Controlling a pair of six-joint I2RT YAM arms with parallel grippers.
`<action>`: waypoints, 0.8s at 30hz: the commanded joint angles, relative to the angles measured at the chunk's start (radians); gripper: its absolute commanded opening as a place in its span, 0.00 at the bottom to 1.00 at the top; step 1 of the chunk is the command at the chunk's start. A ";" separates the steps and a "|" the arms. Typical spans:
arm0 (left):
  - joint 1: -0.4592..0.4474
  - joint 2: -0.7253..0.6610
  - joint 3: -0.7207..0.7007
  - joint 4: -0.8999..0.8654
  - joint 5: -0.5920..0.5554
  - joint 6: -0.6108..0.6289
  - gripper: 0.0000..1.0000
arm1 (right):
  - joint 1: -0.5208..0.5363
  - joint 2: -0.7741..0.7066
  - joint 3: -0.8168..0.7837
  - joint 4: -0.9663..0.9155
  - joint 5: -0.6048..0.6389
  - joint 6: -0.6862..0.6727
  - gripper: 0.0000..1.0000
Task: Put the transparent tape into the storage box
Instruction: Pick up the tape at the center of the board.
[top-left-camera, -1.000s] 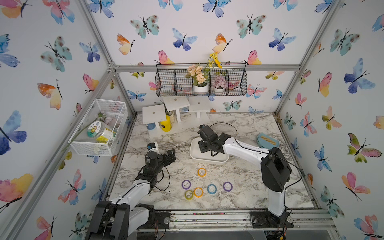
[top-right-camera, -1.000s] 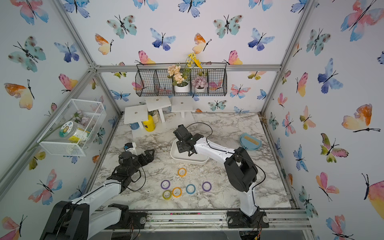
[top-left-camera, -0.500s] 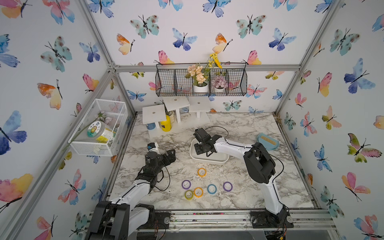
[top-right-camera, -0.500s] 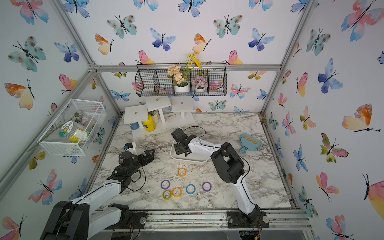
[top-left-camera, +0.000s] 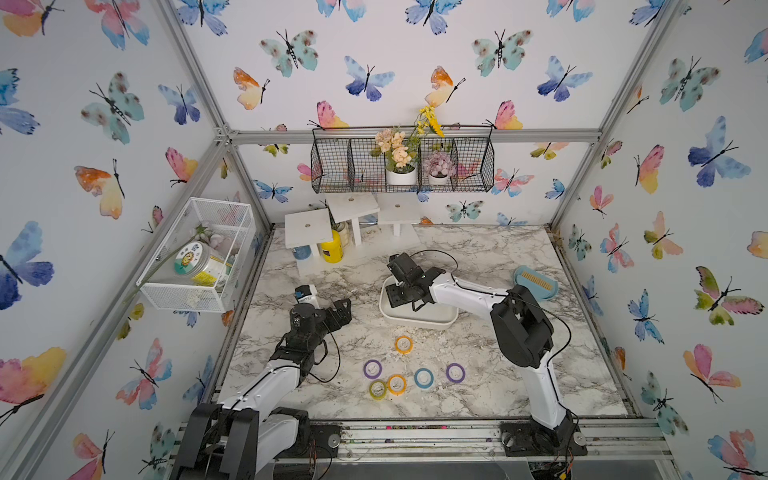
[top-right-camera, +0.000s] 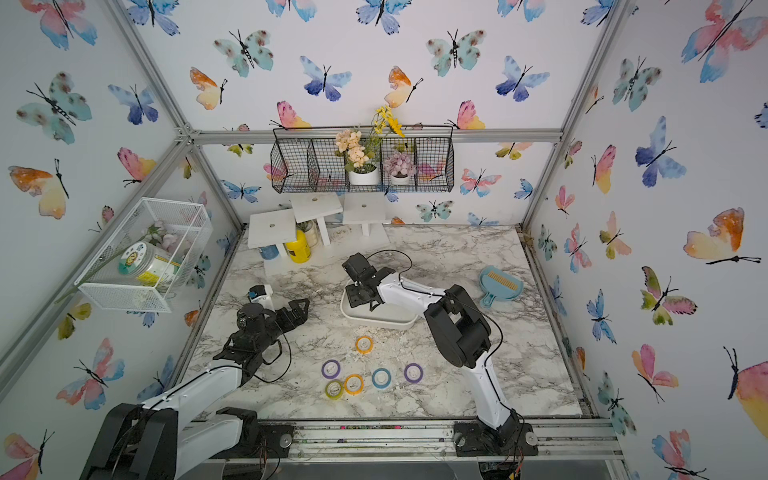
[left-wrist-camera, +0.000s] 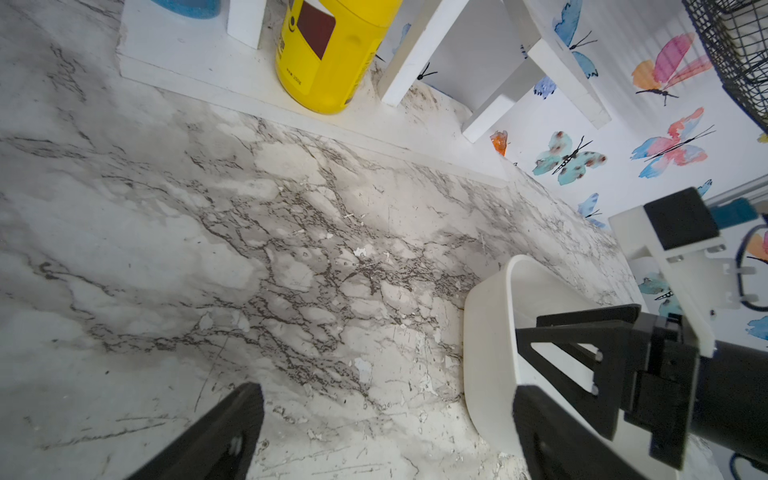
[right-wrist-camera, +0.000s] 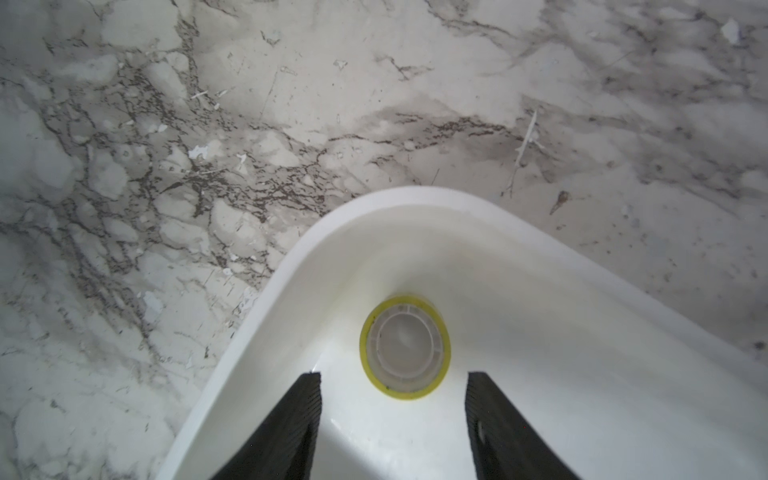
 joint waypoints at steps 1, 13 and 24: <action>0.007 -0.023 0.008 0.008 0.033 0.020 0.99 | -0.007 -0.128 -0.047 -0.022 -0.054 -0.023 0.61; 0.007 -0.045 -0.007 0.012 0.000 0.024 0.99 | 0.111 -0.381 -0.318 -0.051 -0.101 0.011 0.64; 0.007 -0.043 -0.016 0.026 -0.005 0.024 0.99 | 0.243 -0.315 -0.416 -0.076 -0.054 0.127 0.72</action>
